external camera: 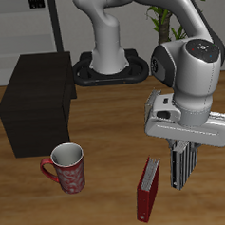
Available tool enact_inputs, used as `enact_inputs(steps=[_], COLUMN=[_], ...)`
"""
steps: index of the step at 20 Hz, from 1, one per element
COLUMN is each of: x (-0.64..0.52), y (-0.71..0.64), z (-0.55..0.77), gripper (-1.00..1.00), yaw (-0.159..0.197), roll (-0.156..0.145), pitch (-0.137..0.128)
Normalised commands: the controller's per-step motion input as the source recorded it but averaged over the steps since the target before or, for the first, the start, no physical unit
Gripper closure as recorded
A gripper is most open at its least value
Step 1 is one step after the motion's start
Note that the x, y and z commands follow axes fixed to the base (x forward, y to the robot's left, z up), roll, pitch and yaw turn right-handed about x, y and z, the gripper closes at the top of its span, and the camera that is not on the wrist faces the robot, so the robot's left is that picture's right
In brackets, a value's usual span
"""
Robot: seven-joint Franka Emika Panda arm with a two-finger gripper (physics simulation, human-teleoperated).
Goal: Place the striped book in the top region of the shelf
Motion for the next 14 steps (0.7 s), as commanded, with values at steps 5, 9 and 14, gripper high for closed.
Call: enact_inputs(steps=[5,9,14], x=[-0.26,-0.27,-0.50], y=[-0.10,-0.22,-0.20], z=[0.66,0.70,0.61], gripper=[1.00,1.00,1.00], yaw=[0.056,0.044,0.043], roll=[-0.012,-0.015,0.026], pitch=[-0.087,-0.091,-0.086])
